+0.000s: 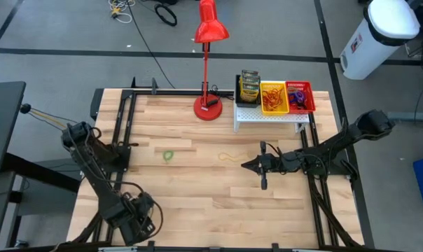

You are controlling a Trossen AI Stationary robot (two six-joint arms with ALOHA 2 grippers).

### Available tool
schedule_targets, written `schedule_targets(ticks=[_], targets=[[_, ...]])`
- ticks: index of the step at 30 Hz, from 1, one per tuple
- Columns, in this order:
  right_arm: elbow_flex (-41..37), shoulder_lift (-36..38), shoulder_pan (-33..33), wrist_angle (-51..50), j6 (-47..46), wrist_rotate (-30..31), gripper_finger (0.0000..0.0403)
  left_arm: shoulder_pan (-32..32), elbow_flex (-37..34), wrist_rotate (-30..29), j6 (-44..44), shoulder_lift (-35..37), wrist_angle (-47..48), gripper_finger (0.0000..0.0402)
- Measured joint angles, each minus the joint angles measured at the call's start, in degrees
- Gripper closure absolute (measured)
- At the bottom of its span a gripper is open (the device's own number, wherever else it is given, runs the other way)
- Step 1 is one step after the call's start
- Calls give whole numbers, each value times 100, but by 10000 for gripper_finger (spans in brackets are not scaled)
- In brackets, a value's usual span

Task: Pick & Place Office Desk Supplies
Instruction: Put the crayon box into the black bin

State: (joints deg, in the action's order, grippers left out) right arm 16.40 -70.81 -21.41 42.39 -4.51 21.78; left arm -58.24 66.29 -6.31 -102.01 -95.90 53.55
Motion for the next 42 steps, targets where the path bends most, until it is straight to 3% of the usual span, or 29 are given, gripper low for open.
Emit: schedule_targets(ticks=[4, 10, 14, 21, 28, 32, 36, 42], targets=[[0, 0, 0, -37, -18, -89, 384, -75, -376, 200, -156, -2, -5, 118], [0, 2, -1, -33, -18, -149, 384, -113, -901, 35, -316, -9, -253, 125], [0, 2, -2, -26, -18, -149, 384, -101, -1095, -18, -167, -9, -1010, 145], [0, 2, 0, -31, -16, -151, 384, -88, -1096, 516, -281, -329, -1033, 185], [2, 2, 0, -33, -13, -151, 384, 34, -970, 486, 31, -513, -927, 273], [2, 2, 0, -33, -11, -151, 384, 195, -761, -9, 769, -538, -732, 323], [2, 2, 0, -33, -11, -151, 384, 536, -705, -843, 1784, -535, -833, 342], [2, 2, 0, -36, -7, -151, 384, 1579, -705, -1469, 4720, -538, -2117, 345]])
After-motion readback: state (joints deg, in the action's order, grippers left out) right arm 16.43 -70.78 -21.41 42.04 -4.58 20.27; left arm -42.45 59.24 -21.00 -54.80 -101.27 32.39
